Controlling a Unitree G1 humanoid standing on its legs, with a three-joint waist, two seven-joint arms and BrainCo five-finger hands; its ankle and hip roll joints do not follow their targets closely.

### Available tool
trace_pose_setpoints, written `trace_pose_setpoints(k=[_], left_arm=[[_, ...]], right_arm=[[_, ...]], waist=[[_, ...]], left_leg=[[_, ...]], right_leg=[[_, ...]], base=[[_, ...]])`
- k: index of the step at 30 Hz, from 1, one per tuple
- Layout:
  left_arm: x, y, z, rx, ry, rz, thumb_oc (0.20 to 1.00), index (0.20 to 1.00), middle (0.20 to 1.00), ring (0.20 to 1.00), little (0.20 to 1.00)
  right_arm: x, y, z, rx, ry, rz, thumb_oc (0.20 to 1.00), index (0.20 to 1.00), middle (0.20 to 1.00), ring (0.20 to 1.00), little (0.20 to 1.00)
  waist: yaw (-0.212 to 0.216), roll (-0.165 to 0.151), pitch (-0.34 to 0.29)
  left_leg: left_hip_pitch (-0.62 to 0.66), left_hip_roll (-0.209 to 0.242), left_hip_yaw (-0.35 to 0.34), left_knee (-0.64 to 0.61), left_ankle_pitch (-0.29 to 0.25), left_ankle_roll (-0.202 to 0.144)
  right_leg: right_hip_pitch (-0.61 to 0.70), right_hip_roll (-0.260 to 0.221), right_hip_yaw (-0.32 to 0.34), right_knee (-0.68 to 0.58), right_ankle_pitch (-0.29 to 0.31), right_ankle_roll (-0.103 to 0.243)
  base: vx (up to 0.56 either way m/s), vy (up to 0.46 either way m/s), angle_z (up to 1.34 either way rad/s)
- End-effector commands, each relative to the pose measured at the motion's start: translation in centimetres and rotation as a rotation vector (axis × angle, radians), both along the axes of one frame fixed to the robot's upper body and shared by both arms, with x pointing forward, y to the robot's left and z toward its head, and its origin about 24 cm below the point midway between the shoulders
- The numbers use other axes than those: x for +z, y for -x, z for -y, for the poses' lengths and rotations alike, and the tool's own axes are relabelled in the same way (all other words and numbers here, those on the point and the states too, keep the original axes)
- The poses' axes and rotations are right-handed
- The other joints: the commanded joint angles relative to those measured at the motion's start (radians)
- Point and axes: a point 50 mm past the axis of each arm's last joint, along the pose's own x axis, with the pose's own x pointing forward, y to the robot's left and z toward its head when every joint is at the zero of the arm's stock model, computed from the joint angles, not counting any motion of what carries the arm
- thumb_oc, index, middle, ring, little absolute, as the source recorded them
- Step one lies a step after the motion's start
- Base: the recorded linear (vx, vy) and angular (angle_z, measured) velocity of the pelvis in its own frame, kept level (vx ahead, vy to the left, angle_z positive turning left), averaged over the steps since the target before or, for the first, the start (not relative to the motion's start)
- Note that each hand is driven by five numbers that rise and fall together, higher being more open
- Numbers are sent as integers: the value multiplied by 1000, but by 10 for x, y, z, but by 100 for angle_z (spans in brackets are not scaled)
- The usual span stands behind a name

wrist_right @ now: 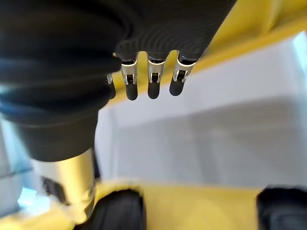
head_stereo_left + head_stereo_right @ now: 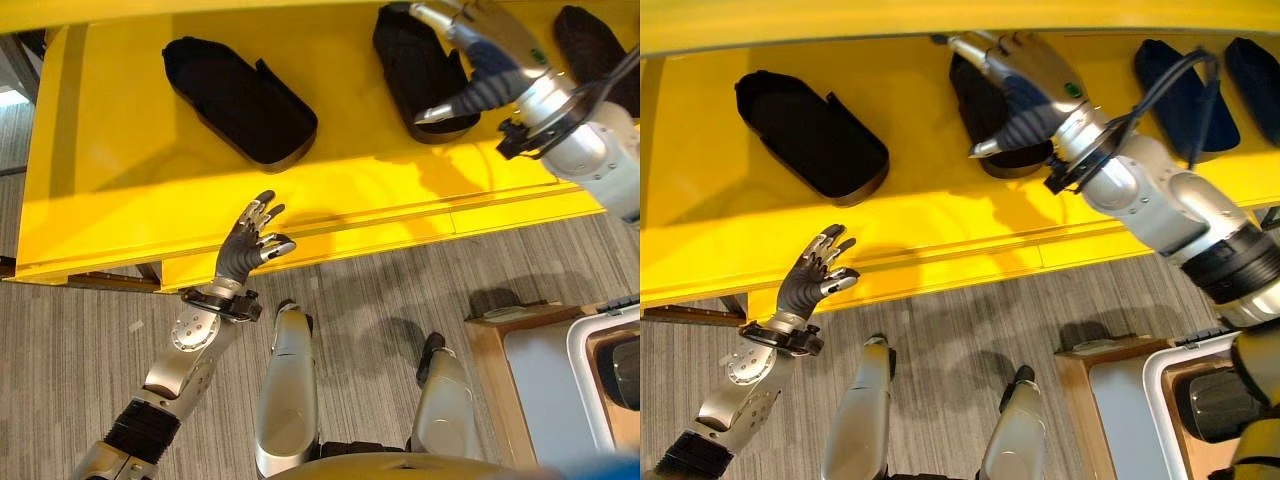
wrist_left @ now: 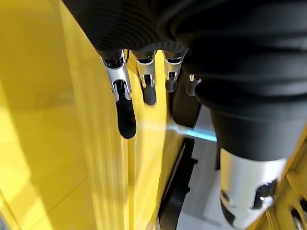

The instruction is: Move parts from the plastic box to the shelf.

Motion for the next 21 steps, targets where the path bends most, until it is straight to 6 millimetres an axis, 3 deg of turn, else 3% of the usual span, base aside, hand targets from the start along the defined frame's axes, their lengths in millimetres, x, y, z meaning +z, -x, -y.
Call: trace_pose_setpoints(k=[1, 7, 9, 12, 21], left_arm=[[-7, 11, 0, -11, -34, -12, 1000, 1000, 1000, 1000, 1000], [-7, 11, -1, -9, -34, -11, 1000, 1000, 1000, 1000, 1000], [-6, 10, 1, -16, -26, -7, 1000, 1000, 1000, 1000, 1000], [-4, 8, 2, -23, -23, 5, 1000, 1000, 1000, 1000, 1000], [0, 3, 5, -13, -9, 28, 1000, 1000, 1000, 1000, 1000]], right_arm=[[9, -4, 7, -51, -20, 40, 1000, 1000, 1000, 1000, 1000], [8, -7, 5, -65, 3, 29, 1000, 1000, 1000, 1000, 1000], [7, -24, 0, -149, 133, 29, 1000, 1000, 1000, 1000, 1000], [4, -32, -6, -182, 184, 29, 1000, 1000, 1000, 1000, 1000], [12, -42, -13, -232, 179, 66, 1000, 1000, 1000, 1000, 1000]], waist=[[10, -4, -54], [13, -4, -51], [40, 2, -41], [49, 8, -34], [68, 16, -21]], left_leg=[[1, 2, -6, -28, 60, 7], [-4, 1, -7, -29, 62, 7], [-29, -5, -12, -28, 68, 8], [-39, -9, -17, -28, 71, 10], [-57, -15, -25, -44, 85, 14]], right_leg=[[-67, 5, -14, 212, -81, -52], [-73, 4, -14, 215, -81, -53], [-91, 2, -25, 225, -82, -56], [-100, 4, -26, 229, -83, -56], [-103, 4, -45, 224, -83, -57]], base=[[-23, -15, 8], [-5, -4, 3], [-5, -15, 2], [1, -16, 2], [10, -14, 3]])
